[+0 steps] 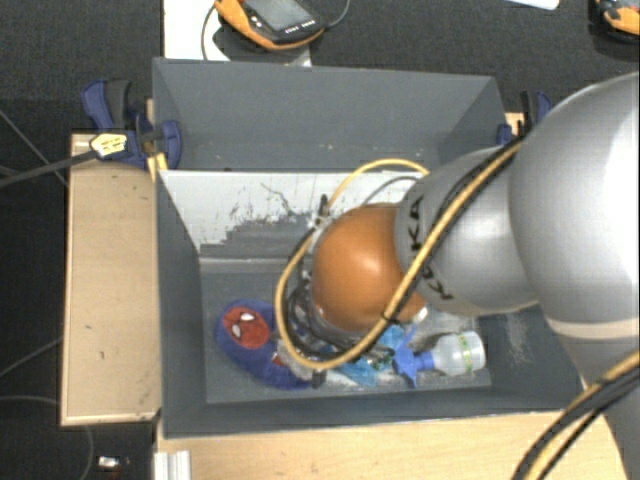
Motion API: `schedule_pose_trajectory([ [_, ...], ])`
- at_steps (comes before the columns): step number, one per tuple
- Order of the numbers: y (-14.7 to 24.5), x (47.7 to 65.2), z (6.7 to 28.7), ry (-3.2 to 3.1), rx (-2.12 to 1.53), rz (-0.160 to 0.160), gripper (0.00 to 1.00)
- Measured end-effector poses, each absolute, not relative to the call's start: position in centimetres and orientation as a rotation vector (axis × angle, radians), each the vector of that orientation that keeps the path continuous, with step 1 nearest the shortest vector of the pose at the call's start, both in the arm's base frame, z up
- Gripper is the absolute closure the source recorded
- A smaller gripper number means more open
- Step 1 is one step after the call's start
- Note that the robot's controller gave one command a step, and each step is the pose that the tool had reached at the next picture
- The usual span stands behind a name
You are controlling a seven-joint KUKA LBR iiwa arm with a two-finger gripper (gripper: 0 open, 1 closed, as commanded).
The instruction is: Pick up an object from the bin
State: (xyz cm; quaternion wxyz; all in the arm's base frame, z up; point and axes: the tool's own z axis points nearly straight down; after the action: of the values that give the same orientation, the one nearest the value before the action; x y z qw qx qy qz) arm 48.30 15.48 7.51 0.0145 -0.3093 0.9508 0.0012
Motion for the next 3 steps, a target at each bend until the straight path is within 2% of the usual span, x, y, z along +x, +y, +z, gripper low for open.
schedule_pose_trajectory([
  [3,15.49,48.29,7.50,2.961,-0.962,0.004,1.00],
])
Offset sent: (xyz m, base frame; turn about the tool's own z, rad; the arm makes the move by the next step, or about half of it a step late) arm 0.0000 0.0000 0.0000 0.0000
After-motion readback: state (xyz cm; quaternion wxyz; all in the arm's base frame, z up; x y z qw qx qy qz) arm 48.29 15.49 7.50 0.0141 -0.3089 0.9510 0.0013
